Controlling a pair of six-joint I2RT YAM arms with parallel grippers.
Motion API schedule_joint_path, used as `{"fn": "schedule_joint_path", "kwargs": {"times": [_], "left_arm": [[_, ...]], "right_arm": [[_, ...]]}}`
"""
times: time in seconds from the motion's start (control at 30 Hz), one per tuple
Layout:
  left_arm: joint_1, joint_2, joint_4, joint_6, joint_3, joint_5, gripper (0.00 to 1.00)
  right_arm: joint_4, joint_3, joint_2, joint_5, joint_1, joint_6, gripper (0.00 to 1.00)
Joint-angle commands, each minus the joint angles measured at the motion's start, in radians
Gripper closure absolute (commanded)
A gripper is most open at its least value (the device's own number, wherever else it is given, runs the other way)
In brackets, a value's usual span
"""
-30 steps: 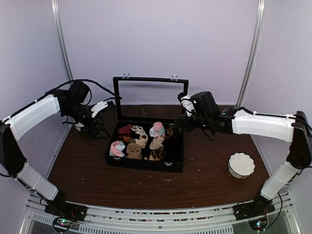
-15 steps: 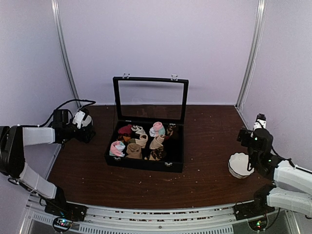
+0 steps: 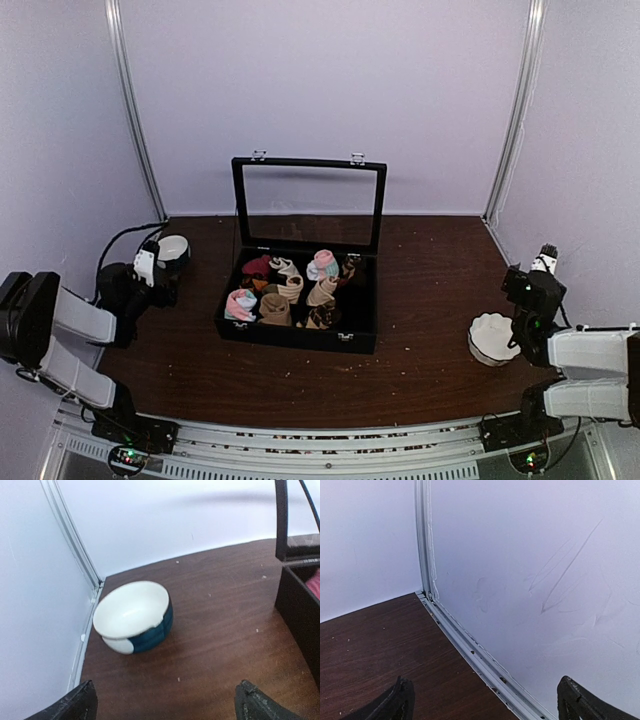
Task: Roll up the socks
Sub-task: Reset both arms
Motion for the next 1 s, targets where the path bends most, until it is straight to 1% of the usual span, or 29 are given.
{"fn": "schedule_joint_path", "kwargs": {"times": [0.0, 0.03, 0.07, 0.13, 0.17, 0.23, 0.27, 0.33, 0.37, 0.4, 0.47, 0.53, 0.63, 0.97], "left_arm": [[0.011, 0.006, 0.419, -0.024, -0.131, -0.011, 0.02], [0.009, 0.019, 0.433, -0.024, -0.126, -0.004, 0.02], [0.011, 0.016, 0.395, -0.023, -0.112, -0.001, 0.02], [0.01, 0.007, 0.285, -0.017, -0.052, 0.0, 0.02], [0.01, 0.016, 0.258, -0.025, -0.031, -0.016, 0.02], [0.01, 0.011, 0.161, -0.059, 0.023, -0.107, 0.02], [0.01, 0.018, 0.154, -0.077, 0.034, -0.146, 0.02], [0.01, 0.015, 0.139, -0.086, 0.038, -0.177, 0.02], [0.011, 0.019, 0.145, -0.086, 0.04, -0.176, 0.02], [0.011, 0.019, 0.152, -0.085, 0.038, -0.175, 0.02], [0.01, 0.018, 0.145, -0.086, 0.039, -0.177, 0.02], [0.01, 0.018, 0.145, -0.085, 0.039, -0.176, 0.02], [0.01, 0.02, 0.148, -0.085, 0.039, -0.174, 0.02], [0.011, 0.02, 0.149, -0.085, 0.038, -0.175, 0.02]], "right_arm": [[0.164, 0.044, 0.086, -0.181, -0.039, 0.016, 0.0], [0.187, 0.05, 0.11, -0.228, -0.044, 0.013, 0.0], [0.21, 0.058, 0.131, -0.282, -0.051, 0.015, 0.0], [0.253, 0.074, 0.19, -0.385, -0.054, -0.031, 0.0], [0.273, 0.083, 0.225, -0.429, -0.054, -0.053, 0.0], [0.346, 0.089, 0.314, -0.543, -0.054, -0.103, 0.0], [0.397, 0.082, 0.335, -0.566, -0.056, -0.11, 0.0], [0.321, 0.099, 0.318, -0.541, -0.062, -0.088, 0.0], [0.365, 0.09, 0.333, -0.543, -0.064, -0.089, 0.0], [0.374, 0.088, 0.332, -0.541, -0.064, -0.092, 0.0], [0.335, 0.091, 0.316, -0.539, -0.065, -0.09, 0.0], [0.385, 0.083, 0.332, -0.534, -0.063, -0.096, 0.0], [0.353, 0.09, 0.324, -0.536, -0.063, -0.091, 0.0], [0.352, 0.095, 0.329, -0.55, -0.068, -0.088, 0.0]]}}
